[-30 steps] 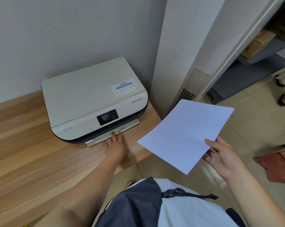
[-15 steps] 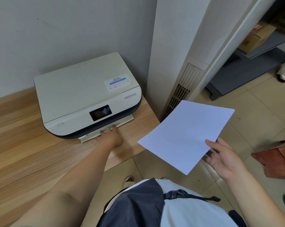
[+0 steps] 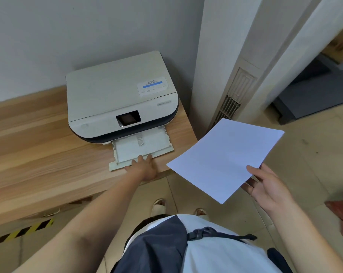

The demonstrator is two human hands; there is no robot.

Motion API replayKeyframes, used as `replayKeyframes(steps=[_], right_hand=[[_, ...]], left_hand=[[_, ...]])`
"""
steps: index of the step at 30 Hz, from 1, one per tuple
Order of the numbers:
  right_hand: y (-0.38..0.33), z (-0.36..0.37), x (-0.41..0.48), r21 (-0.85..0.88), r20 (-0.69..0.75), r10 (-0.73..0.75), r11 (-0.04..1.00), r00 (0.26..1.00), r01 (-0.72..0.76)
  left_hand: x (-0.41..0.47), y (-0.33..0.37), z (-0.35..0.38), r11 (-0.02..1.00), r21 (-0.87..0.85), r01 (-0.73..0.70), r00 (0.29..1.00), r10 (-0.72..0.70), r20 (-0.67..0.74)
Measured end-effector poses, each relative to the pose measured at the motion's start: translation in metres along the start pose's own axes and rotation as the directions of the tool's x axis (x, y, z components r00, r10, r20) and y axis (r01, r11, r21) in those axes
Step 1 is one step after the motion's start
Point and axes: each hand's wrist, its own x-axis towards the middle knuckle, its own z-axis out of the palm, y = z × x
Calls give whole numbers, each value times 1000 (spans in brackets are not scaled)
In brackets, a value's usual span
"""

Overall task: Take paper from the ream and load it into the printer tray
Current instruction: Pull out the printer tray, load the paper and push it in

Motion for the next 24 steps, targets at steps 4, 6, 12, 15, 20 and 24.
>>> replayKeyframes(steps=[4, 6, 12, 15, 20, 24], right_hand=[[-2, -5, 8, -48, 53, 36, 998, 998, -34], [-3, -8, 14, -79, 75, 58, 995, 996, -52], [-10, -14, 29, -154, 139, 100, 985, 985, -78], [-11, -18, 32, -161, 151, 115, 983, 982, -91], [-8, -35, 36, -156, 146, 148, 980, 978, -125], [-9, -51, 37, -109, 132, 134, 987, 982, -120]], left_hand=[[-18, 6, 21, 1000, -20, 21, 999, -20, 41], [-26, 10, 29, 999, -21, 36, 998, -34, 55], [-52, 16, 53, 999, 13, 37, 998, -38, 59], [-63, 15, 66, 998, 43, 43, 998, -45, 46], [-65, 16, 66, 998, 15, 60, 998, -60, 33], [-68, 20, 68, 997, 14, 73, 997, -73, 29]])
